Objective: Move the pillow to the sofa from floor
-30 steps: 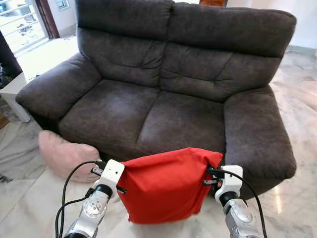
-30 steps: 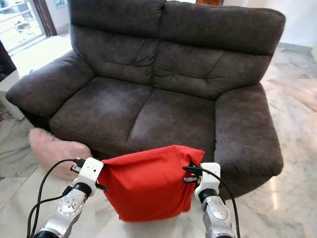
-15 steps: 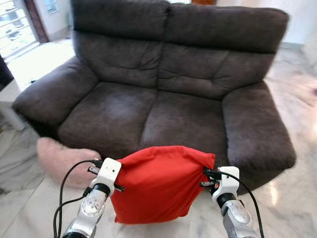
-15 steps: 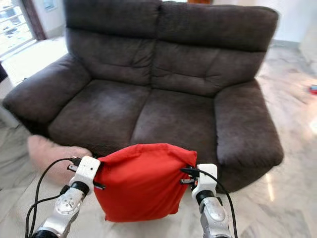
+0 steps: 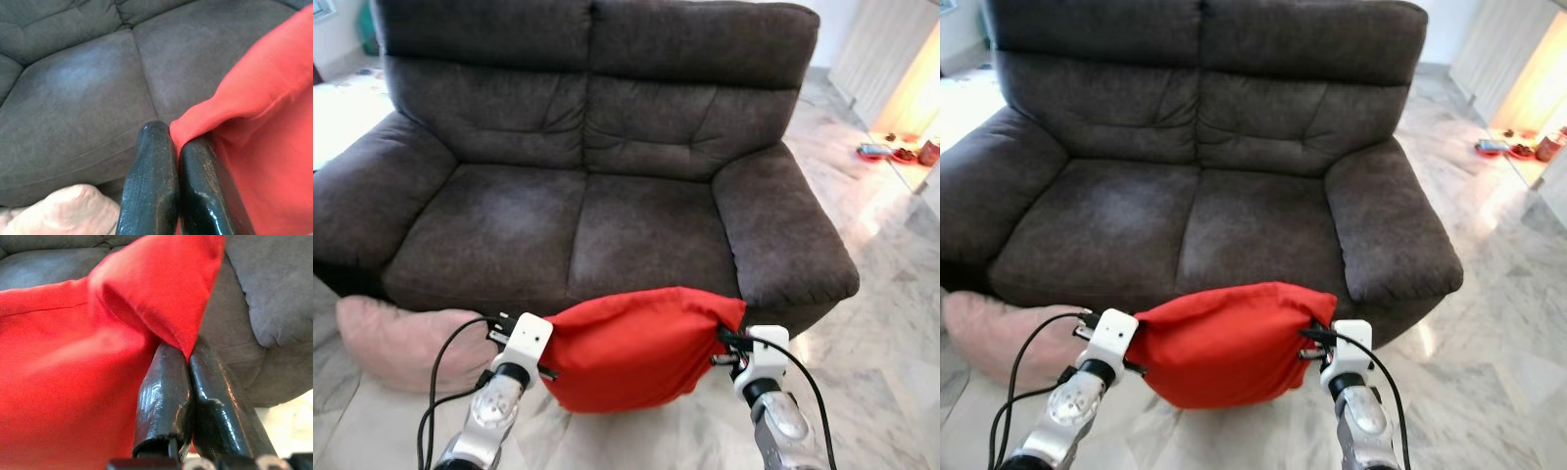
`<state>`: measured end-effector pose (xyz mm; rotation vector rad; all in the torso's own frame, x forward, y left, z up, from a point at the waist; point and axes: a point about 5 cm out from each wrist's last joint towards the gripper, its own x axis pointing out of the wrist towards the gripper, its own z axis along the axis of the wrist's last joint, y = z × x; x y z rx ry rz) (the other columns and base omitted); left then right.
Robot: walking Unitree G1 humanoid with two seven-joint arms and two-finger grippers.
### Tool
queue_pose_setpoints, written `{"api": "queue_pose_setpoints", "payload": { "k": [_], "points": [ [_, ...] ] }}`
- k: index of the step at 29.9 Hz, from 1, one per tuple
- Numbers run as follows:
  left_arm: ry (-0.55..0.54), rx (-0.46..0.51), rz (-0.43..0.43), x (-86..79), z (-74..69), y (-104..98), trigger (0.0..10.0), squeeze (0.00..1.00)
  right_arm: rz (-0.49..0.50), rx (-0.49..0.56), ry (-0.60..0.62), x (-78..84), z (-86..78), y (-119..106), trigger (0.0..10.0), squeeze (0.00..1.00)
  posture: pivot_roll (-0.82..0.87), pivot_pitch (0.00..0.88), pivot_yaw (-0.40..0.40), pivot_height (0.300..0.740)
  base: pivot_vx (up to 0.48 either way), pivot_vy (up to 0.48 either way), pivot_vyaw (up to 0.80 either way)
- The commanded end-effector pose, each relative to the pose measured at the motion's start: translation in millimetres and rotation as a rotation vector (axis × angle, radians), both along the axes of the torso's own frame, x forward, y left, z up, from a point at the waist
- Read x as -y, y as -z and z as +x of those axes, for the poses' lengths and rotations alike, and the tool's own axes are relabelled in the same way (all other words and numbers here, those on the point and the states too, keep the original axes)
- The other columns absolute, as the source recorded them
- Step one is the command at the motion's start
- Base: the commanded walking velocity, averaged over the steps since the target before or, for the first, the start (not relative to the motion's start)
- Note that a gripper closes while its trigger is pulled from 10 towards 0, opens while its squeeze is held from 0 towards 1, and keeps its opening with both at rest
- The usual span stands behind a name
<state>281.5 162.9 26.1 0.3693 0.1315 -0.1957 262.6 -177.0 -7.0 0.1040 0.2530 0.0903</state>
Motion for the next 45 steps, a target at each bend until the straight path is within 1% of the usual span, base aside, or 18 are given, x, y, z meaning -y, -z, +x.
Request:
{"api": "queue_pose_setpoints", "payload": {
  "k": [1,5,10,20,26,38,45],
  "points": [
    [0.013,0.061,-0.015,1.3,3.9,-10.0,10.0,0.00,-0.008,0.070,0.025,6.0,9.6,-12.7,10.0,0.00,0.04,0.000,-0.051,0.740,0.000,0.000,0.00],
    [0.013,0.061,-0.018,1.1,3.6,-9.9,10.0,0.00,-0.007,0.071,0.027,5.9,9.7,-12.8,10.0,0.00,0.04,0.000,-0.052,0.740,0.000,0.000,0.00],
    [0.019,0.057,0.017,0.2,3.2,-8.9,10.0,0.00,-0.014,0.076,0.027,5.9,9.9,-13.4,10.0,0.00,0.04,0.000,-0.051,0.740,0.000,0.000,0.00],
    [0.018,0.054,0.022,0.7,3.1,-8.2,10.0,0.00,-0.022,0.080,0.043,8.8,10.3,-14.2,10.0,0.00,0.04,0.000,-0.053,0.740,0.000,-0.342,0.00],
    [0.013,0.053,0.022,0.1,3.0,-7.9,10.0,0.00,-0.026,0.079,0.044,10.6,11.3,-15.0,10.0,0.00,0.04,0.000,-0.055,0.740,0.000,-0.349,-0.80],
    [0.009,0.053,0.025,-0.8,2.7,-7.6,10.0,0.00,-0.030,0.099,0.044,9.4,12.8,-17.9,10.0,0.00,0.04,0.000,-0.056,0.740,0.000,-0.328,0.00],
    [-0.001,0.074,0.028,-5.4,3.6,-11.9,10.0,0.00,-0.037,0.141,0.040,9.0,16.3,-24.9,10.0,0.00,0.03,0.000,-0.054,0.740,0.000,0.000,0.00]
  ]
}}
